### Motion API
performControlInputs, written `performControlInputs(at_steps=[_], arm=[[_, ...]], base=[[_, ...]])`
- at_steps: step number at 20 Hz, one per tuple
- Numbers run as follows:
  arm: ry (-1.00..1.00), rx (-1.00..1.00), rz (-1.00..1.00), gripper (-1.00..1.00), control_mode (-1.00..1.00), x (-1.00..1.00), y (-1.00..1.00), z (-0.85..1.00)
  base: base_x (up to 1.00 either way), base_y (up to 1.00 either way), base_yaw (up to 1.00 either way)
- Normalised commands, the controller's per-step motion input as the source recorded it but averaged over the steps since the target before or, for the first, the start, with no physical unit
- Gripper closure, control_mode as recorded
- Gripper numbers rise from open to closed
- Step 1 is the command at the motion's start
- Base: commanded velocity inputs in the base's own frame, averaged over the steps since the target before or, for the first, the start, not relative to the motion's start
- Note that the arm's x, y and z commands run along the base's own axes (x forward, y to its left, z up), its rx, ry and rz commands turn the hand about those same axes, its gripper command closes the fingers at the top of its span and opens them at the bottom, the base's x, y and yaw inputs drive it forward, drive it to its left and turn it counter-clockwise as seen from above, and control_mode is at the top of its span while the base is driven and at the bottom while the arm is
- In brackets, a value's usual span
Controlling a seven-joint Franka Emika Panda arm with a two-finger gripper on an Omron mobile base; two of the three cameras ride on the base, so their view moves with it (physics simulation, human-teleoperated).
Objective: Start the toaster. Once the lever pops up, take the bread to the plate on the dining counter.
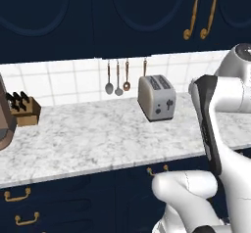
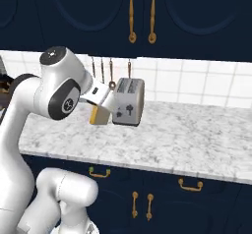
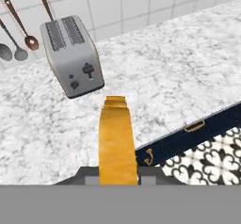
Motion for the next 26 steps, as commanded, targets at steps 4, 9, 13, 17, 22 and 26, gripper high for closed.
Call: performControlInputs(at_steps=[4, 9, 13, 17, 22, 26], arm=[[0.0, 0.0, 0.0, 1.0, 1.0, 0.0, 0.0, 0.0], [0.0, 0.0, 0.0, 1.0, 1.0, 0.0, 0.0, 0.0], [0.0, 0.0, 0.0, 1.0, 1.0, 0.0, 0.0, 0.0], [0.0, 0.0, 0.0, 1.0, 1.0, 0.0, 0.0, 0.0], [0.0, 0.0, 0.0, 1.0, 1.0, 0.0, 0.0, 0.0], [0.0, 0.0, 0.0, 1.0, 1.0, 0.0, 0.0, 0.0]], base=[[-0.68, -0.29, -0.65], [-0.01, -0.24, -0.91], [0.0, -0.39, -0.87], [0.0, -0.62, -0.82], [0.0, -0.87, -0.74], [0.02, -0.92, -0.66]])
